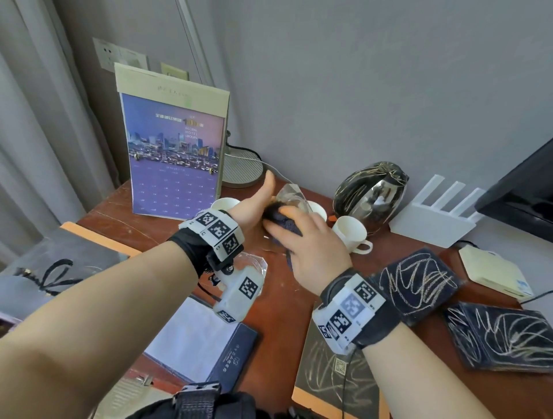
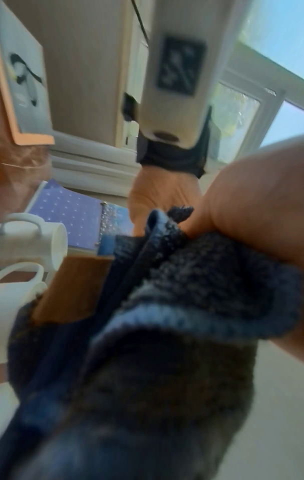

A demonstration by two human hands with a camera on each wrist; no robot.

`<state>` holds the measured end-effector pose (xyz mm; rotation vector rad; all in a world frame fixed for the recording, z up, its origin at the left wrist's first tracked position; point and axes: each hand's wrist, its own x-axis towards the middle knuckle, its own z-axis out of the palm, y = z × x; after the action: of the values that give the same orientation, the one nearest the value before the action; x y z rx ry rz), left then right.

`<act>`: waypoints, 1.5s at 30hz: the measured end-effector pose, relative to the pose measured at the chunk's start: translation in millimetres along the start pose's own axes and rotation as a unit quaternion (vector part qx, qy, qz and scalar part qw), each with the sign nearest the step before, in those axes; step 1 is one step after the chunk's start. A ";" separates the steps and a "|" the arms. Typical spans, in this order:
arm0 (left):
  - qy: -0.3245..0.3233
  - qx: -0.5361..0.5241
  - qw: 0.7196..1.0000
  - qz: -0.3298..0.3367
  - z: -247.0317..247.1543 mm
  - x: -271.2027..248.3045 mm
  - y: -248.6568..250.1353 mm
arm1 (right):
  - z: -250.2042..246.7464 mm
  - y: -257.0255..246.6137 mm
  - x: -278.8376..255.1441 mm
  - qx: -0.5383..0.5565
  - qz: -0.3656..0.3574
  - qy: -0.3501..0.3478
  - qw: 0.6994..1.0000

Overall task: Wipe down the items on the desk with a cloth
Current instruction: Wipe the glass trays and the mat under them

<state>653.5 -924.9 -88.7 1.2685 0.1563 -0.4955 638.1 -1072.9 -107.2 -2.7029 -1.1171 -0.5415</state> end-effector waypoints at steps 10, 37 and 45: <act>-0.041 0.038 0.998 0.028 -8.9 -3.4 -11.5 | -8.6 31.2 -0.5 0.127 0.150 0.002 0.980; -0.024 0.050 0.996 0.069 -6.4 10.5 -42.0 | -33.6 47.4 -91.7 0.118 0.350 -0.155 0.916; -0.094 0.383 0.917 0.057 16.4 16.9 -65.4 | -45.9 24.5 -127.9 0.113 0.414 -0.198 0.881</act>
<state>637.1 -958.6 -147.3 1.9702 -0.3082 -0.5981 559.6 -1186.2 -115.4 -2.7730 0.0227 0.2735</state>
